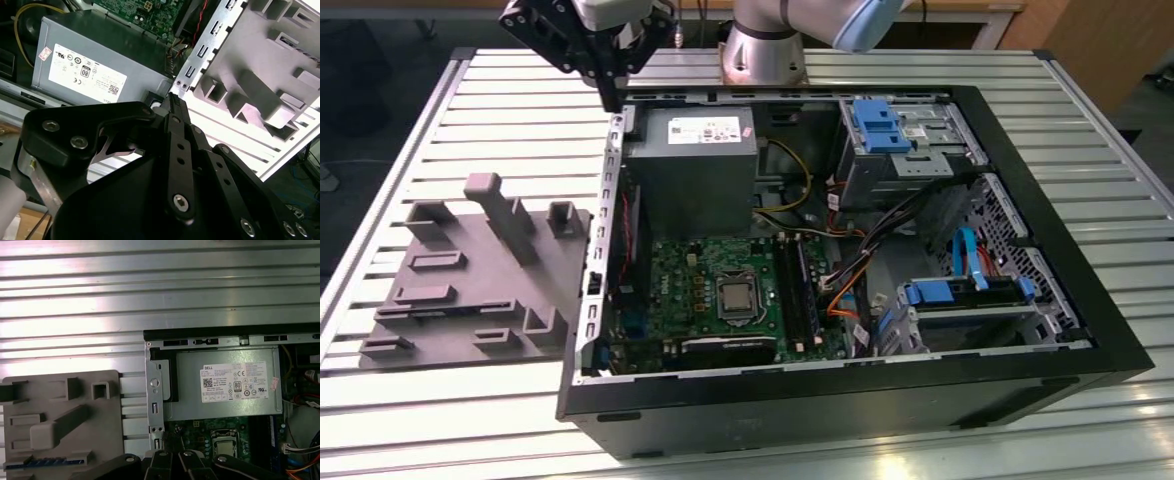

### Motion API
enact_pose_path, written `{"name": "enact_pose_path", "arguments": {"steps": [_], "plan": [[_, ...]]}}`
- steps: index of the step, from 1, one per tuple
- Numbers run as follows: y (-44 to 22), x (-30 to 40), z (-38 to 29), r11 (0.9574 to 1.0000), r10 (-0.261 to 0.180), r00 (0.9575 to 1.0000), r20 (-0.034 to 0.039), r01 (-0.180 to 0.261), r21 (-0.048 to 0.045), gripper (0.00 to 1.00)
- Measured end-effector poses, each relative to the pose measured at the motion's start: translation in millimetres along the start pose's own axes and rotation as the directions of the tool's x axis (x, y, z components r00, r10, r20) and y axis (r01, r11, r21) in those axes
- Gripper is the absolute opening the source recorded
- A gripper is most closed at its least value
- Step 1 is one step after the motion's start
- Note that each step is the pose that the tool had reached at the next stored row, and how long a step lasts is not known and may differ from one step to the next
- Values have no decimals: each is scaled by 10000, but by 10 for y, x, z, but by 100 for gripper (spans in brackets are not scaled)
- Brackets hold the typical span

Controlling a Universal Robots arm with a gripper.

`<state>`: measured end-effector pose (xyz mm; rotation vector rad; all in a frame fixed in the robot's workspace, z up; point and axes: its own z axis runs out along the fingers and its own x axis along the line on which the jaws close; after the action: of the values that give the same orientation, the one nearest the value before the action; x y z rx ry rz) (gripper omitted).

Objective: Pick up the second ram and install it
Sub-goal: 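Reach for the second ram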

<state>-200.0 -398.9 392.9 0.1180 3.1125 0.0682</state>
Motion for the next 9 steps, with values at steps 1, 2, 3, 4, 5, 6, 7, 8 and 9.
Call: {"name": "enact_pose_path", "arguments": {"steps": [1,2,3,4,5,6,7,8,9], "plan": [[0,3,0,10000,0,10000,0,0,0,11],[-1,6,0,10000,0,10000,0,0,0,11],[-1,9,0,10000,0,10000,0,0,0,11],[-1,13,-1,10000,1,10000,0,-1,1,11],[-2,19,-1,10000,1,10000,0,-1,1,11],[-2,23,-1,10000,0,10000,0,0,0,11],[-2,28,-1,10000,1,10000,0,-1,1,11],[-2,32,-1,10000,0,10000,-1,0,1,11],[-3,35,-1,10000,0,10000,0,0,1,11]]}}
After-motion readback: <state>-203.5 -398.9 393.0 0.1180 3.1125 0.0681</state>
